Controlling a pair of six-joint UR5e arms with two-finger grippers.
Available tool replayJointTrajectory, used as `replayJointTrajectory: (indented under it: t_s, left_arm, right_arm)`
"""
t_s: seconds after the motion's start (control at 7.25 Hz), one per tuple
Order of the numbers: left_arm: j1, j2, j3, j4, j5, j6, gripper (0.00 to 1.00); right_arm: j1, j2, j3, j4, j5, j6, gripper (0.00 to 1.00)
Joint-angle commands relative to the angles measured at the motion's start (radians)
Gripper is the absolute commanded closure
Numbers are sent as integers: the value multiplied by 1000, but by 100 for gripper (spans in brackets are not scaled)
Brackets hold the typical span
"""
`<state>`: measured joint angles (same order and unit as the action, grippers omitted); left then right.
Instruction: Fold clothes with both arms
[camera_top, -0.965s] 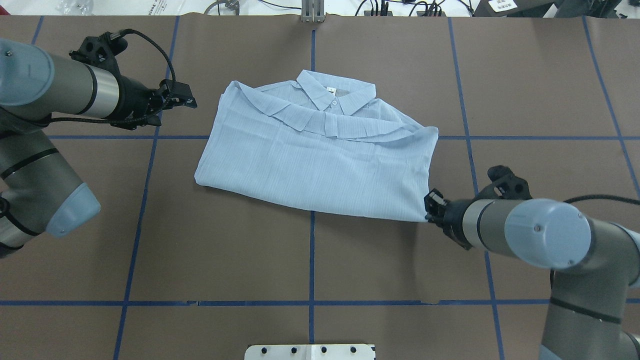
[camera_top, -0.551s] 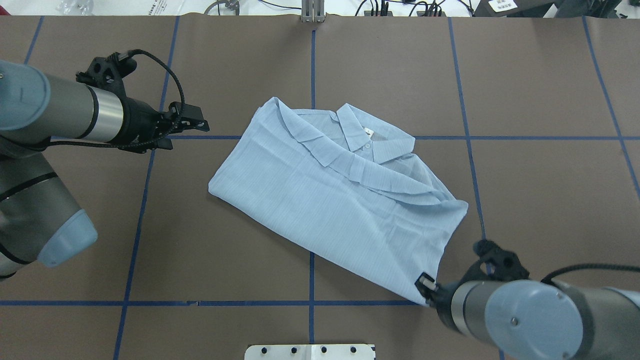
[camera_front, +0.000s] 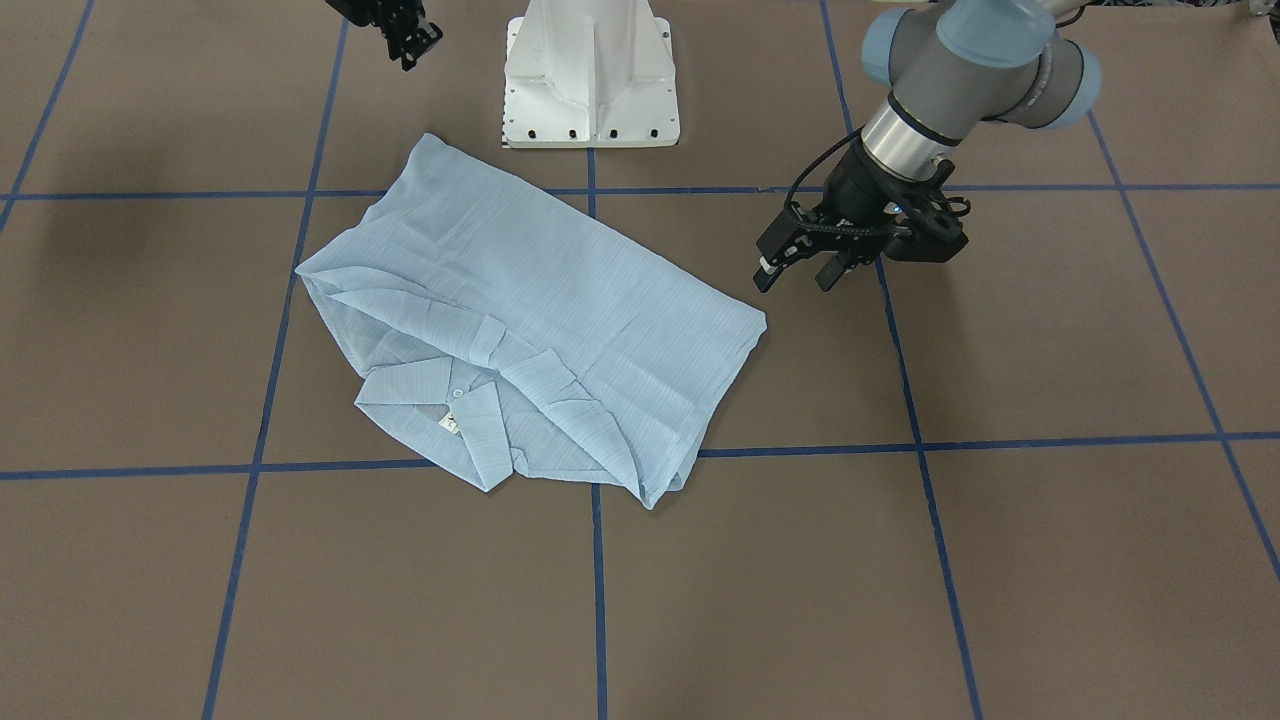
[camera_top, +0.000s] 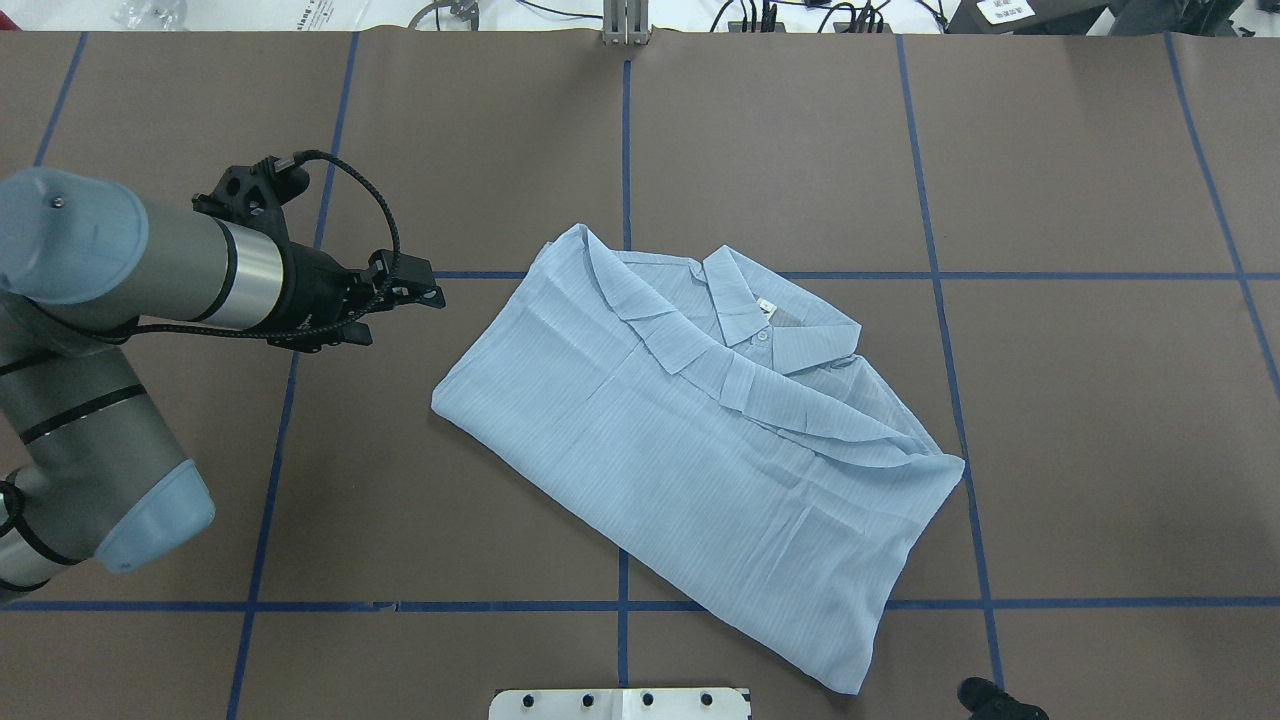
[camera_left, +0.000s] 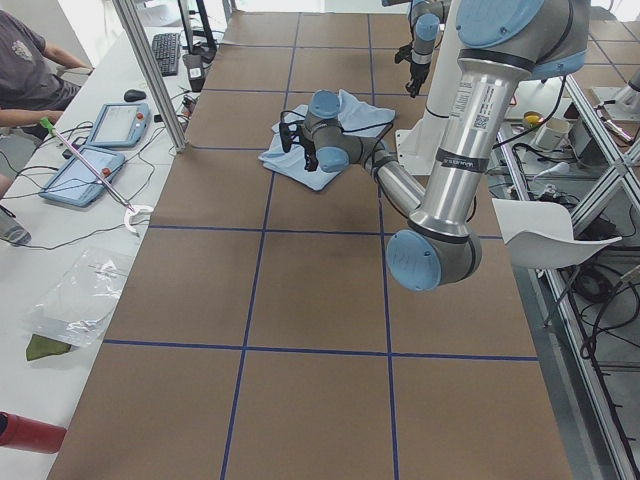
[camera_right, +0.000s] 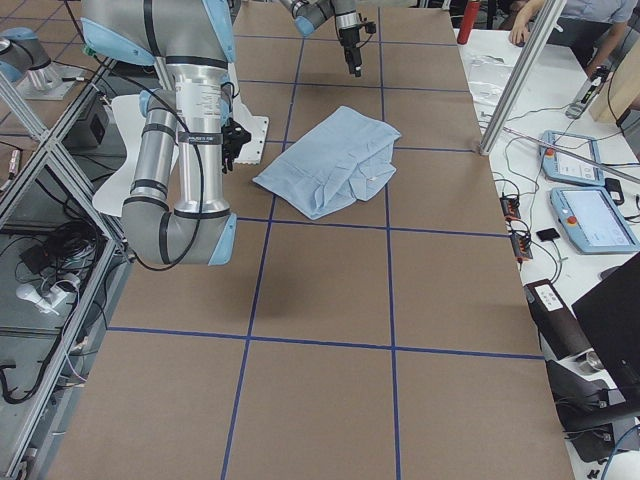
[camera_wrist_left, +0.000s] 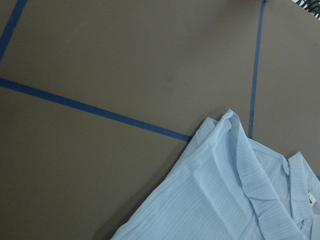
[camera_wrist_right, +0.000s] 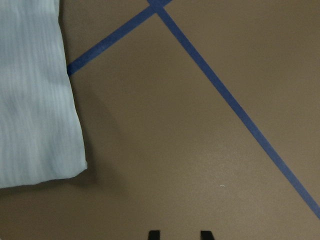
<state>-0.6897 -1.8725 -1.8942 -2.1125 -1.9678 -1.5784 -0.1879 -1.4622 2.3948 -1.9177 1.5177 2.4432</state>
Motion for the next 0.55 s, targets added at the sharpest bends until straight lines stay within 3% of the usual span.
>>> replayJointTrajectory:
  t_s: [0.0, 0.28, 0.41]
  left_arm:
    - [44, 3, 15, 8, 9, -58, 1]
    - [88, -11, 78, 16, 90, -89, 4]
    - [104, -11, 80, 26, 99, -98, 10]
  right_arm:
    - [121, 14, 40, -6, -19, 7, 0]
    - [391, 183, -37, -1, -2, -219, 0]
    - [494, 236, -133, 3, 25, -304, 0]
